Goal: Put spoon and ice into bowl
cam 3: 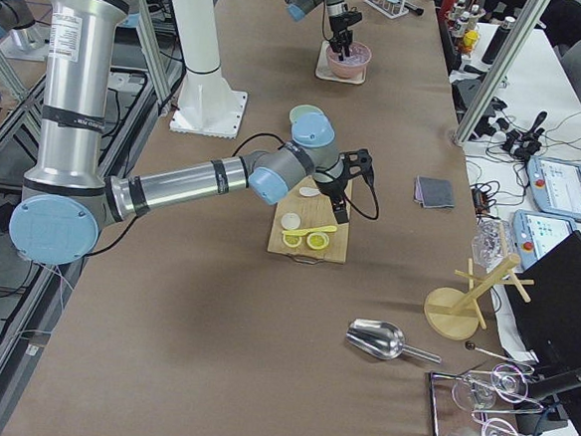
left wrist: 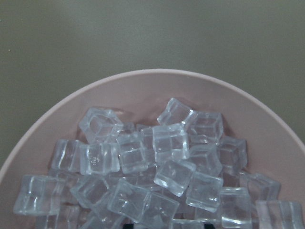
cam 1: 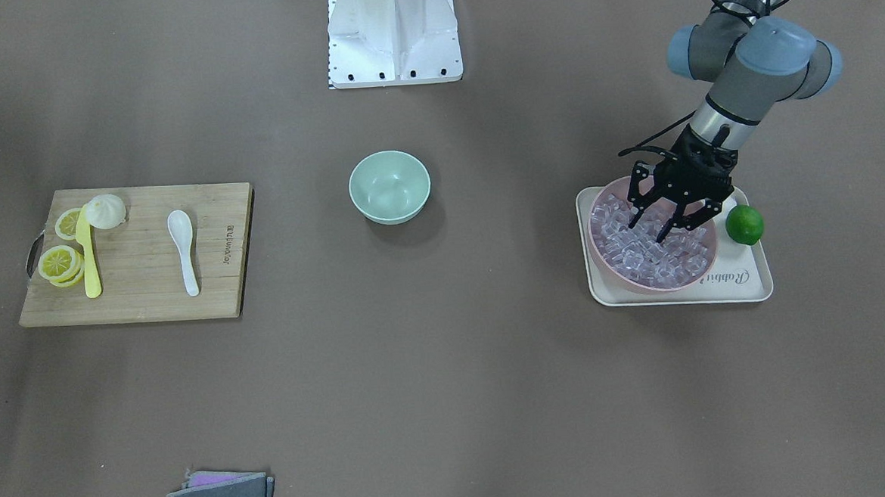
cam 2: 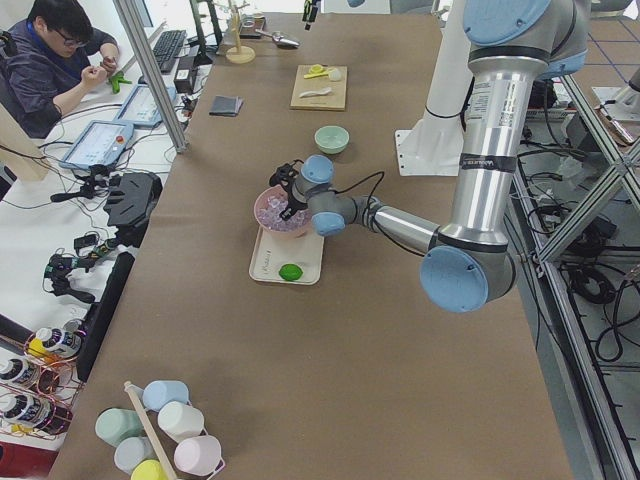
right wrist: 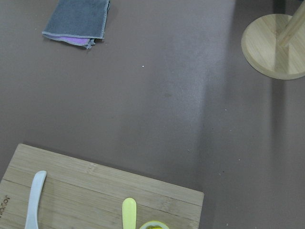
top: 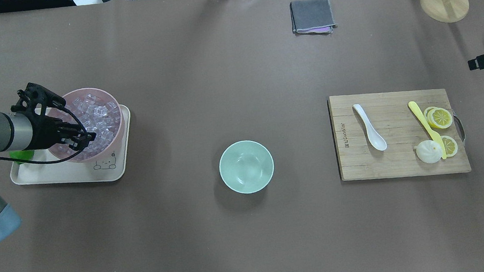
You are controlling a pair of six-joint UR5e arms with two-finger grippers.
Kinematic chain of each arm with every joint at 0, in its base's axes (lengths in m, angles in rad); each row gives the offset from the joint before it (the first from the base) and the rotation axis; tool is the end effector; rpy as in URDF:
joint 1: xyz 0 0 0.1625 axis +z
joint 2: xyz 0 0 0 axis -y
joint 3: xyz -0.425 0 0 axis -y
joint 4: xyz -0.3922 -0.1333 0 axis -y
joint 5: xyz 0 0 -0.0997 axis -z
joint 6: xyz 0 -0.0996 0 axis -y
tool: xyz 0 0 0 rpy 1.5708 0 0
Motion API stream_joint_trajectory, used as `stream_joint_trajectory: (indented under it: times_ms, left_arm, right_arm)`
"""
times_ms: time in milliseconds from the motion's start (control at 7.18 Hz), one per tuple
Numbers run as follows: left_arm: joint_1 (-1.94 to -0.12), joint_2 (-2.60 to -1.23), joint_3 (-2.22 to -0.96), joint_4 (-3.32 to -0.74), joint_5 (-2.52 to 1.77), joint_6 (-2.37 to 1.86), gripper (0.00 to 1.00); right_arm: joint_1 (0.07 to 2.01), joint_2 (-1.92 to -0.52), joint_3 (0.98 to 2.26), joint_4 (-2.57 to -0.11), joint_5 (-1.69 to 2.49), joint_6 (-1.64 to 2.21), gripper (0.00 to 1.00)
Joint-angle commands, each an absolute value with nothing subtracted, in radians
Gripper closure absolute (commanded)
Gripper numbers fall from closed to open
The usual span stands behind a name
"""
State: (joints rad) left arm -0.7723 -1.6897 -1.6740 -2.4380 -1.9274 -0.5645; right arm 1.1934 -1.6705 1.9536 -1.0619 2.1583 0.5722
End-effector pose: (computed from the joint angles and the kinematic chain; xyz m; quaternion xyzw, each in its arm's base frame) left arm 0.3337 -0.4626 0.4530 0.3005 0.4390 0.1895 0.8253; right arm -0.0981 -0.4595 0.4631 0.2062 -0.4064 -0.0253 0.8898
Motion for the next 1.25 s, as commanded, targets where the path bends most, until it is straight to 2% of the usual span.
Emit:
stream_joint_trajectory:
  times_ms: [0,139,418,835,1114]
  left_arm:
    - [-0.776,-1.684,-1.692,-2.437,-1.959,-0.566,0.85]
    - [-0.776,-1.684,-1.697,-2.439,-1.959,-0.566,0.92]
    - [-0.776,-1.683,-1.718,-2.439,-1.96,-0.568,1.0]
    - [-0.779,-1.686,-1.767,-2.439,-1.959,-0.584,1.0]
    - [-0.784,-1.724,-1.831,-2.439,-1.96,-0.79,1.0]
  right_arm:
    - [1.193,-1.671,1.953,-1.055,2.158,0.572,0.0]
    - [1.193,-1.671,1.954,-1.055,2.158,0.574,0.0]
    - [1.193,-1.671,1.953,-1.055,2.158,0.572,0.0]
    - [1.192,-1.671,1.953,-1.055,2.158,0.572,0.0]
    - [1.19,-1.671,1.953,-1.055,2.158,0.574,0.0]
